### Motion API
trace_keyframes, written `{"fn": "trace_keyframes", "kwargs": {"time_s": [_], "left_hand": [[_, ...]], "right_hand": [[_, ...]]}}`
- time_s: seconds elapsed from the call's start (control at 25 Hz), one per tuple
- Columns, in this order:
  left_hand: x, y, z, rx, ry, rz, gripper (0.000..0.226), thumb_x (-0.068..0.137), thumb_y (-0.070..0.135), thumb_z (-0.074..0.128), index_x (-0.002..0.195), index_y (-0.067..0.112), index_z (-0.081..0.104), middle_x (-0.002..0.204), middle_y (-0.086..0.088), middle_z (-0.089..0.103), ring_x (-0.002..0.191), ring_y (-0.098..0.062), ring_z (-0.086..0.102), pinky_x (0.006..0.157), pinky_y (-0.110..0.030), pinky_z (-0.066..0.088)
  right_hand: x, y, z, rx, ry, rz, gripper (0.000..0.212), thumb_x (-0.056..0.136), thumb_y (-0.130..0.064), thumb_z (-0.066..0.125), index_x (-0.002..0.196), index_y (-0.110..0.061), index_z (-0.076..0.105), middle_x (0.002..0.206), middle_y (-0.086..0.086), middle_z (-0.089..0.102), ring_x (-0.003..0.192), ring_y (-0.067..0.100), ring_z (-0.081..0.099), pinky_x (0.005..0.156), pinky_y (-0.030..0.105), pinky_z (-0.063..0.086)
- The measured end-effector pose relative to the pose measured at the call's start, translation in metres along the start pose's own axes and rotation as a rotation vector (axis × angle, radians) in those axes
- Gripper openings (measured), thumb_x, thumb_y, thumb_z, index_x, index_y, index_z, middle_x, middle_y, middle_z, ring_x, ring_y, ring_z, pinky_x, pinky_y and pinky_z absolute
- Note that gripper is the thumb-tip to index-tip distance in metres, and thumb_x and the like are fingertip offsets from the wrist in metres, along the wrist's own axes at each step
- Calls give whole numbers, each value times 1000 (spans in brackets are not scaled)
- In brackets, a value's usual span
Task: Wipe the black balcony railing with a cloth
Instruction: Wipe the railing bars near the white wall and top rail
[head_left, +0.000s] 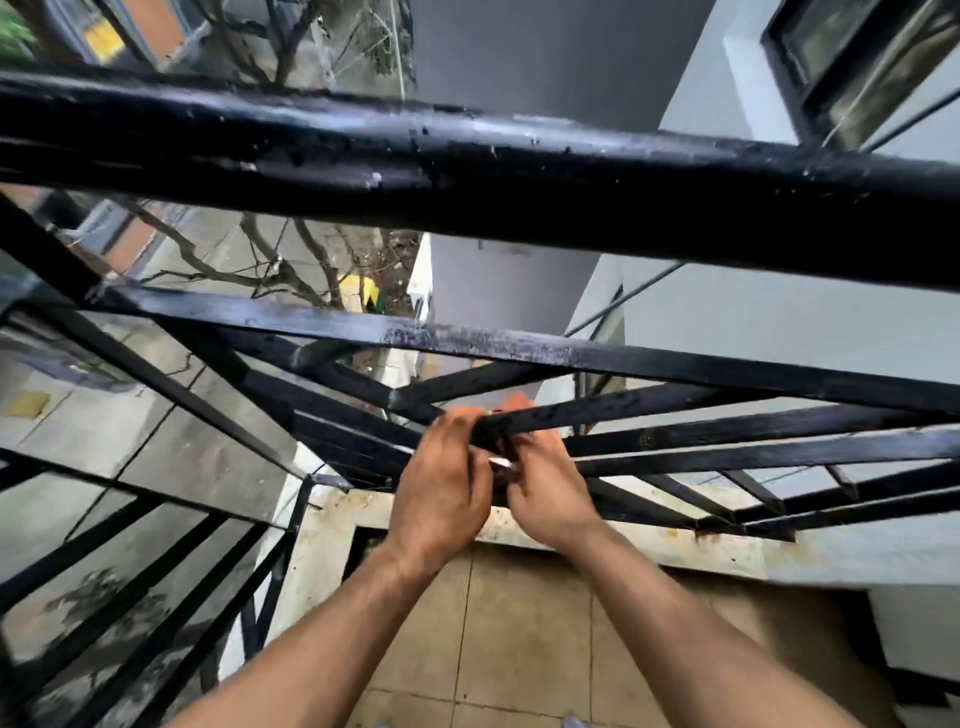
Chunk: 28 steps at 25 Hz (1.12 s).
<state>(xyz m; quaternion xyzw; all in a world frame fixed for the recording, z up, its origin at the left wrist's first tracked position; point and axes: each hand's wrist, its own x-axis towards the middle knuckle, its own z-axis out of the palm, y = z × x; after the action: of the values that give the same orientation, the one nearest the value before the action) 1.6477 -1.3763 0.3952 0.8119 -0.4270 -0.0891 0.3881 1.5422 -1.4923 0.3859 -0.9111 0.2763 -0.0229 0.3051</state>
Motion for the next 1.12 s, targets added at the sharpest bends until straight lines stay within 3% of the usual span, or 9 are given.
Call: {"fn": "trace_keyframes", "kwargs": {"time_s": [0.12, 0.24, 0.36, 0.52, 0.68, 0.8, 0.92, 1.0, 1.12], "left_hand": [[1, 3, 4, -82, -30, -125, 36, 97, 16, 52, 133, 18, 54, 127, 1, 60, 118, -16, 55, 102, -26, 42], [5, 6, -1, -128, 45, -156, 29, 99, 19, 50, 126, 17, 59, 113, 2, 64, 106, -15, 57, 92, -36, 49], [10, 8, -21, -184, 101, -40, 22, 97, 23, 46, 106, 17, 65, 93, 5, 64, 88, -14, 60, 75, -40, 51], [15, 2, -58, -224, 280, 110, 28, 93, 19, 48, 108, 6, 66, 99, -2, 67, 92, -16, 63, 85, -24, 51], [26, -8, -71, -270, 173, 75, 34, 96, 26, 45, 125, 15, 59, 118, 0, 67, 110, -15, 62, 98, -32, 49], [21, -11, -74, -423, 220, -27, 29, 98, 31, 44, 112, 19, 66, 105, 9, 72, 98, -8, 68, 87, -35, 54], [19, -4, -90, -494, 296, -88, 35, 99, 37, 42, 96, 16, 70, 82, 4, 73, 73, -14, 68, 69, -39, 53], [18, -2, -105, -439, 411, -31, 33, 98, 33, 42, 92, 12, 66, 76, 5, 67, 68, -12, 62, 61, -32, 49], [22, -9, -125, -385, 559, 23, 25, 99, 25, 42, 102, 9, 61, 87, 2, 57, 82, -16, 57, 71, -27, 45]], "right_hand": [[-74, -28, -53, 299, 449, 165, 66, 70, 3, 48, 126, -27, 64, 134, 5, 55, 123, 6, 55, 102, 14, 44], [-98, -41, -83, -187, 738, 201, 54, 76, -7, 53, 129, -4, 65, 131, 25, 50, 125, 38, 49, 121, 37, 30], [-59, -25, -79, -719, 473, 191, 64, 73, -6, 48, 135, 11, 55, 125, 33, 49, 118, 51, 42, 117, 65, 24], [-2, -72, 20, -819, 85, 9, 59, 84, -12, 34, 137, 5, 53, 125, 27, 50, 121, 47, 39, 121, 66, 7], [13, -106, 24, -80, 35, 44, 30, 86, -20, 58, 115, -22, 65, 114, 3, 54, 110, 22, 51, 109, 49, 39], [-33, -119, -22, 367, 490, 141, 47, 74, -5, 52, 113, -22, 71, 123, -5, 61, 116, 5, 59, 104, 25, 47], [-65, -137, -46, 27, 751, 124, 50, 77, -7, 53, 125, -7, 67, 129, 9, 51, 126, 14, 51, 114, 27, 38], [-51, -139, -43, -374, 639, 90, 60, 72, -4, 63, 132, 0, 63, 129, 20, 46, 126, 42, 43, 120, 54, 28], [-25, -140, -14, -709, 314, 33, 64, 77, -9, 46, 139, 7, 55, 127, 30, 51, 120, 47, 41, 119, 57, 19]]}}
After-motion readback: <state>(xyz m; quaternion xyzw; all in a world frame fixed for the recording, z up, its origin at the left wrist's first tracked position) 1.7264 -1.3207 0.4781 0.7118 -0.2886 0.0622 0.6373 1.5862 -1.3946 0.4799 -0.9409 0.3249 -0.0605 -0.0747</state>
